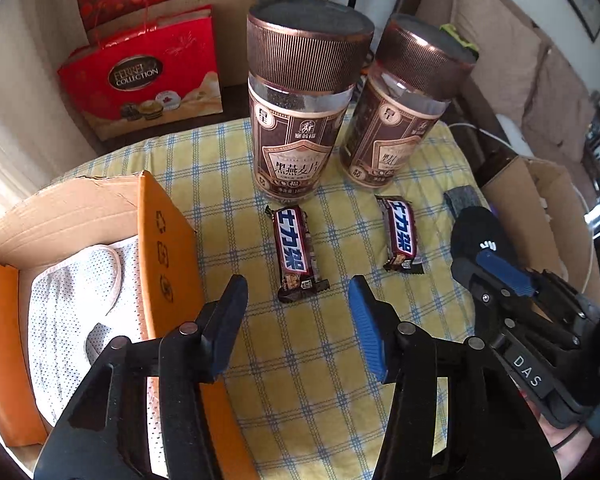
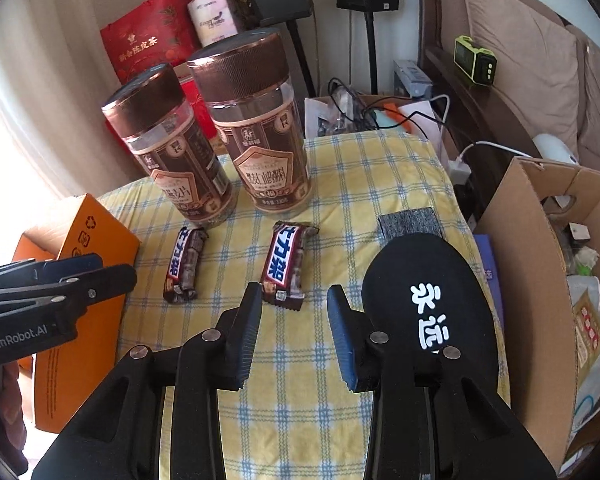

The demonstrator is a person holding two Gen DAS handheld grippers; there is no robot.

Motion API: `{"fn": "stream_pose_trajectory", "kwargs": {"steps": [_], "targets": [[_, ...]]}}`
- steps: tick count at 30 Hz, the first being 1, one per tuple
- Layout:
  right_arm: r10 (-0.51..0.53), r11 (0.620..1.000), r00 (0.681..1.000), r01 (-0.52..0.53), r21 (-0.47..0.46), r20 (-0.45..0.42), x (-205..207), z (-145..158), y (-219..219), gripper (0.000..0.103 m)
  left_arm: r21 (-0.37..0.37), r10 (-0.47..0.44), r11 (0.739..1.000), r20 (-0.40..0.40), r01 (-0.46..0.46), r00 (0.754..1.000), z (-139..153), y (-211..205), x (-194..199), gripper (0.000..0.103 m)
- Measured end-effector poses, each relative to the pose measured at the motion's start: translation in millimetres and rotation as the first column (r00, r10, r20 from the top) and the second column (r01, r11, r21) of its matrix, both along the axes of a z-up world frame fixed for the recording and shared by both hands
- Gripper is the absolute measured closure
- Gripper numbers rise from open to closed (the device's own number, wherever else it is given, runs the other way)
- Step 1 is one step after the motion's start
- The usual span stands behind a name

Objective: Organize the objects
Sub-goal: 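Withdraw both grippers from the box and move toward the two candy bars, then grasp one candy bar with the right gripper while the left gripper grasps the other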

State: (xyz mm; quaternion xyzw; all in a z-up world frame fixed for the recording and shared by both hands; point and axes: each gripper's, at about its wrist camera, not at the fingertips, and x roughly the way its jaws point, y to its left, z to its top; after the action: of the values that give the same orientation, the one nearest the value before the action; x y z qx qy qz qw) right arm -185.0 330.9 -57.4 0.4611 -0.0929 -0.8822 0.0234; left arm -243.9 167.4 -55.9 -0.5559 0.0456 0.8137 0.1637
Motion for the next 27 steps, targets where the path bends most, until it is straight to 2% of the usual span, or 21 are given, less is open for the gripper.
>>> {"fn": "stream_pose_trajectory", "kwargs": {"steps": [4,7,12,21,27], "targets": [[-0.003,1.0,1.0,0.004,-0.011,0.022,-17.6,-6.7,1.3,0.069,-0.038,0.019,0.999,0.019,-0.019,1.0,-10.2,11.1,-10.9,0.054],[0.001,1.0,0.999,0.0,-0.011,0.033,-27.2,-12.4,0.6,0.069,-0.028,0.031,0.999,0.038,-0.03,0.999,-13.3,17.6,-18.1,0.054],[-0.005,1.0,0.999,0.006,-0.022,0.045,-35.6,-22.1,1.0,0.069,-0.052,0.022,0.998,0.017,-0.021,1.0,-12.4,30.6,-23.4,0.055],[0.006,0.999,0.999,-0.005,-0.035,0.045,-41.4,-35.2,-5.2,0.068,-0.133,0.057,0.99,0.041,-0.051,0.998,-43.3,42.7,-37.2,0.06],[0.016,1.0,0.999,-0.016,-0.013,0.046,-46.4,-42.3,-11.5,0.068,-0.129,0.093,0.988,0.089,-0.081,0.992,-61.4,38.2,-48.3,0.06]]}}
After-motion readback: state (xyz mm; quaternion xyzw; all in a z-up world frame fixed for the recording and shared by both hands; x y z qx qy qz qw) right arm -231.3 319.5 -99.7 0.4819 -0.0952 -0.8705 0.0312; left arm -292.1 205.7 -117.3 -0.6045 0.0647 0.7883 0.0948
